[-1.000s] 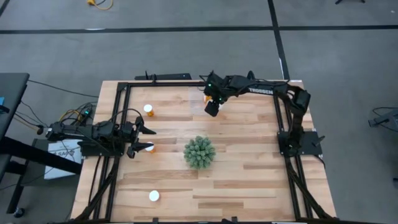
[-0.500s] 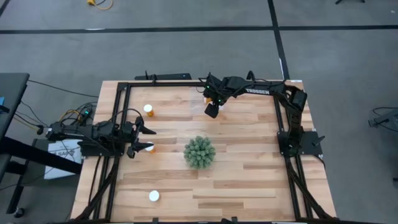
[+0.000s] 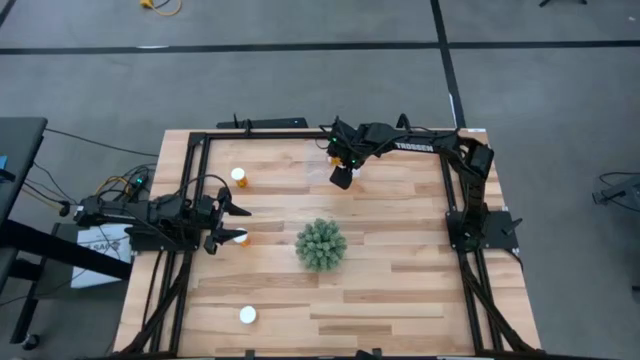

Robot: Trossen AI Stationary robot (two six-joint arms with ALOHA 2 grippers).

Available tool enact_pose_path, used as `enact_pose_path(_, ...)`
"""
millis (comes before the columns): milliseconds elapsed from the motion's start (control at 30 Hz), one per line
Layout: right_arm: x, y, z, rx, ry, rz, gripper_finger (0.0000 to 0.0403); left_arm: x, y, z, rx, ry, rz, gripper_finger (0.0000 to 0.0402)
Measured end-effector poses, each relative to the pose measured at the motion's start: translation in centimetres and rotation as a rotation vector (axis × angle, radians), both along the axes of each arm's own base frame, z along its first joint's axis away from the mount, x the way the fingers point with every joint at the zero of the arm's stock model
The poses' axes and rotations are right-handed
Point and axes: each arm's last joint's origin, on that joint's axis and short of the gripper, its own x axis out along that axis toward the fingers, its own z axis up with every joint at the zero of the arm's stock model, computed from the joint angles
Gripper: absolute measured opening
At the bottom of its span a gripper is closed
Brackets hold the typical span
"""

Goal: Pick and place pill bottles into a basket
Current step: Put the orange pill bottle into the transparent bin

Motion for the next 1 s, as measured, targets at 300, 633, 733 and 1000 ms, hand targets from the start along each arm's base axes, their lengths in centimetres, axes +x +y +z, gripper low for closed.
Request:
enact_pose_path(300, 1.1, -0.1, 4.9, -0.044, -0.041, 0.057, 0.0240, 0.0, 0.0, 0.0, 0.000, -0.001, 0.000, 0.0254)
enact_pose_path(633, 1.2, 4.1, 13.3, -0.070, -0.193, 0.193, 0.0240, 0.0, 0.0, 0.0, 0.000, 0.000, 0.000, 0.0254)
enact_pose_path(733, 0.2, 6.1, 15.5, -0.082, -0.251, 0.235, 0.0240, 0.0, 0.0, 0.0, 0.000, 0.000, 0.000, 0.0254)
enact_pose_path(1000, -3.8, 10.3, 20.7, -0.129, -0.385, 0.337, 0.0240, 0.0, 0.0, 0.0, 0.000, -0.001, 0.000, 0.0254)
